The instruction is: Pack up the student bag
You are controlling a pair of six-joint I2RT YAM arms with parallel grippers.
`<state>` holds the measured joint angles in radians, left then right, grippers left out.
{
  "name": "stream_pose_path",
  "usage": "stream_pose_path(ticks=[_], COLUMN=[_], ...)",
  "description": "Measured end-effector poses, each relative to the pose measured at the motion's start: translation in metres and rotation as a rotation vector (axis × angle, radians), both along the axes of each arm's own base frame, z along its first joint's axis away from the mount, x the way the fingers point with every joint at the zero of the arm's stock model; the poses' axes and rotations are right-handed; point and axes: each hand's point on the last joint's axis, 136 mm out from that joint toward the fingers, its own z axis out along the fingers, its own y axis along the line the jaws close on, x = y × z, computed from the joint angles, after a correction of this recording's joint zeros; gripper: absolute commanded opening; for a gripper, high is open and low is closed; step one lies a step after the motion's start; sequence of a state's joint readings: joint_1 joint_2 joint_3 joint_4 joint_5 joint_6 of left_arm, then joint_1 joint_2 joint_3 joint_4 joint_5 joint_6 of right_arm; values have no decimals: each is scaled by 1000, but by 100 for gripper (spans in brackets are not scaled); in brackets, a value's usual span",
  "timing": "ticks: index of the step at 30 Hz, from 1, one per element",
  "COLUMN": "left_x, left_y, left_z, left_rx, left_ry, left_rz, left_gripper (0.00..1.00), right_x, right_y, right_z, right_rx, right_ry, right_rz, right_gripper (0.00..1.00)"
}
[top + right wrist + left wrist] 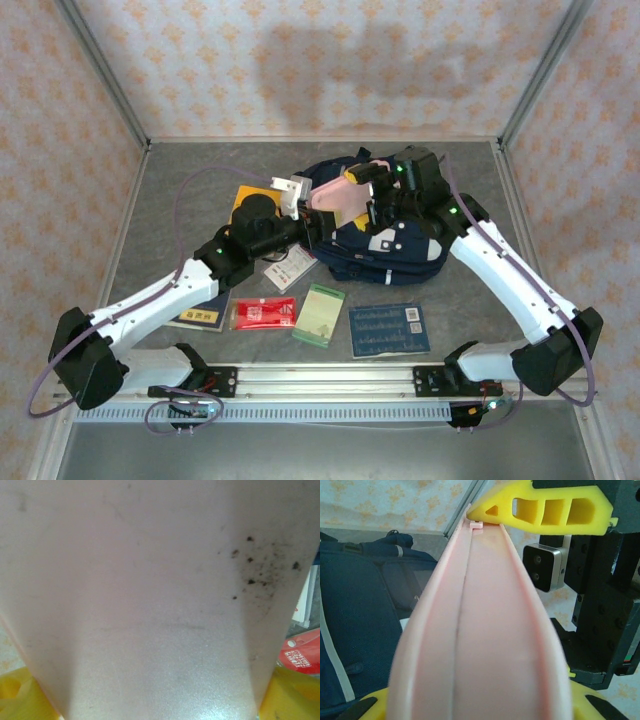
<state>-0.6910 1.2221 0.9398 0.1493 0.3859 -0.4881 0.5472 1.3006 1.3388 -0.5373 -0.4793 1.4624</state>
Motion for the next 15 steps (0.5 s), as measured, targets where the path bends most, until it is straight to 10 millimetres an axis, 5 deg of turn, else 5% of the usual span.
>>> stream_pose_path(ticks=[10, 15], left_x=[-1, -11], left_y=[1, 14], left_z=[0, -2], left_rx=[-2, 1], left_ry=[6, 29], left_rz=[2, 26], left_gripper=[17, 15], right_x=[0, -1], right_y=[-2, -15], right_z=[-3, -6], right_rx=[-33, -161], right_ry=[-15, -70], right_rz=[6, 21], right_gripper=[100, 100])
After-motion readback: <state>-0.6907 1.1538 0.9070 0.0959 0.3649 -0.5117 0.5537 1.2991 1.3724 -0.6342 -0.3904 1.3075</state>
